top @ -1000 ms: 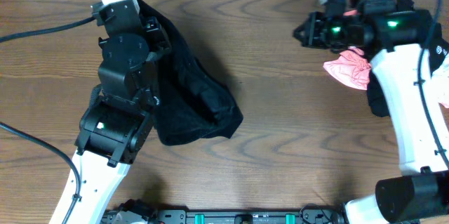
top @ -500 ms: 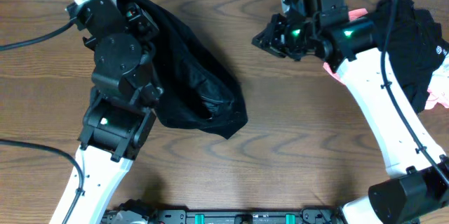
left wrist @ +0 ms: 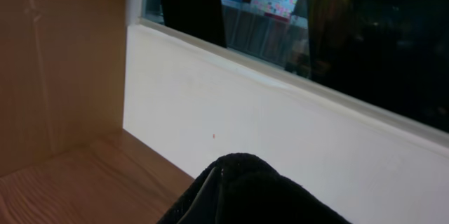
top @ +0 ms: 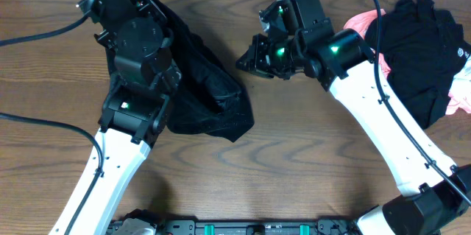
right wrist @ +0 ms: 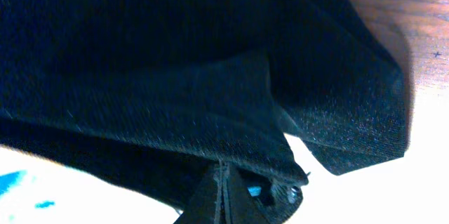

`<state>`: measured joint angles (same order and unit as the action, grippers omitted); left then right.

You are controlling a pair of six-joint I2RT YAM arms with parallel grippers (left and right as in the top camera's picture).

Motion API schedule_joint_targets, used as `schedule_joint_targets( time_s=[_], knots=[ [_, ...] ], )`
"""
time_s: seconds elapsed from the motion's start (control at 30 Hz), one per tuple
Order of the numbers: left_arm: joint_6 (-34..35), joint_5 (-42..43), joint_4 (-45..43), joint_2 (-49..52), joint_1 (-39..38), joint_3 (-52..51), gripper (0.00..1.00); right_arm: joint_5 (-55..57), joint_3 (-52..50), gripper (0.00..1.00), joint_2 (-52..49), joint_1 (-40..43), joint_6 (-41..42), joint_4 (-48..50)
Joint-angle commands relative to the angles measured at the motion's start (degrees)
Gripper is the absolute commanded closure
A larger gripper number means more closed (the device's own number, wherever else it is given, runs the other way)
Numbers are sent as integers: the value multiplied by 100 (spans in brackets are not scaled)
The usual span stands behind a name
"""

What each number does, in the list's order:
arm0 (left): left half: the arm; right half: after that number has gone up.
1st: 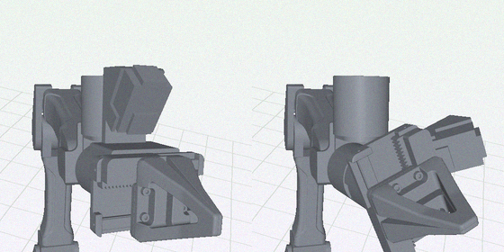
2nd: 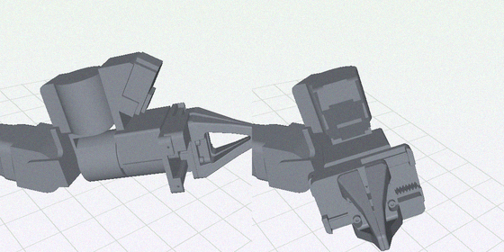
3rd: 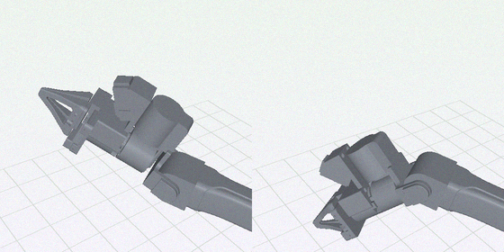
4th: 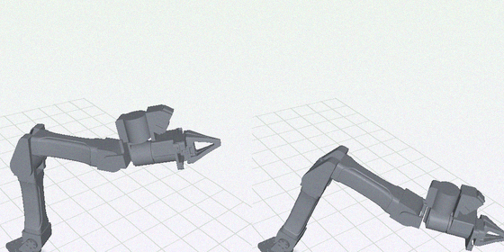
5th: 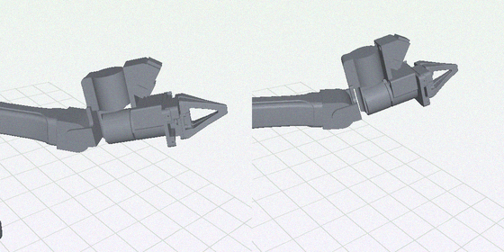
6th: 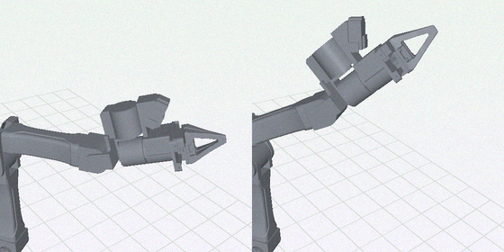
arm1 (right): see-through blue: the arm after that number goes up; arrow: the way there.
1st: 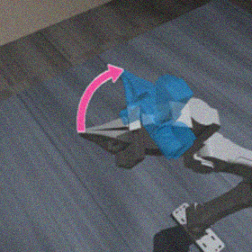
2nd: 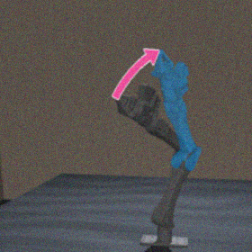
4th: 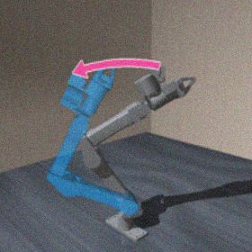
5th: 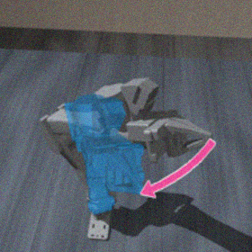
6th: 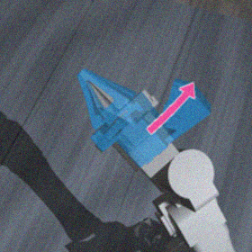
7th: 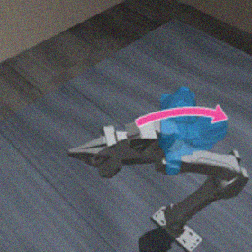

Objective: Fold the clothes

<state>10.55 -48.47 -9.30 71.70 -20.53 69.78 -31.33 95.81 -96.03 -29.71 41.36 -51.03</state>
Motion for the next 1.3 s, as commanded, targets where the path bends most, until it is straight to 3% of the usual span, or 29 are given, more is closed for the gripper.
schedule_joint_targets(
  time_s=[0.0, 0.13, 0.27, 0.47, 0.73, 0.97, 1.13, 1.27],
  knots=[
    [87, -219, -177, -118, 66, 208, 94, 4, -24, 98, 299, -275, -498, -129],
    [87, -219, -153, -118, 66, 208, 94, 413, -70, 82, 306, -721, -522, -326],
    [63, -219, -81, -118, 66, 208, 94, 723, -195, 74, 306, -1141, -588, -212],
    [22, -221, 39, -118, 66, 208, 94, 1403, -382, 54, 306, -1707, -1464, -85],
    [-66, -221, 42, -186, 63, 208, 94, 1620, -1305, 48, 304, -2190, -2968, 1128],
    [-197, -221, 46, -236, 63, 208, 94, 2186, -2022, 64, 304, -2201, -3545, 2026],
    [-197, -219, 131, -254, 63, 208, 94, 2826, -2028, 97, 304, -2197, -3637, 2087],
    [-201, -221, 315, -269, 66, 208, 94, 3357, -2011, 99, 367, -2092, -3731, 2100]
  ],
)
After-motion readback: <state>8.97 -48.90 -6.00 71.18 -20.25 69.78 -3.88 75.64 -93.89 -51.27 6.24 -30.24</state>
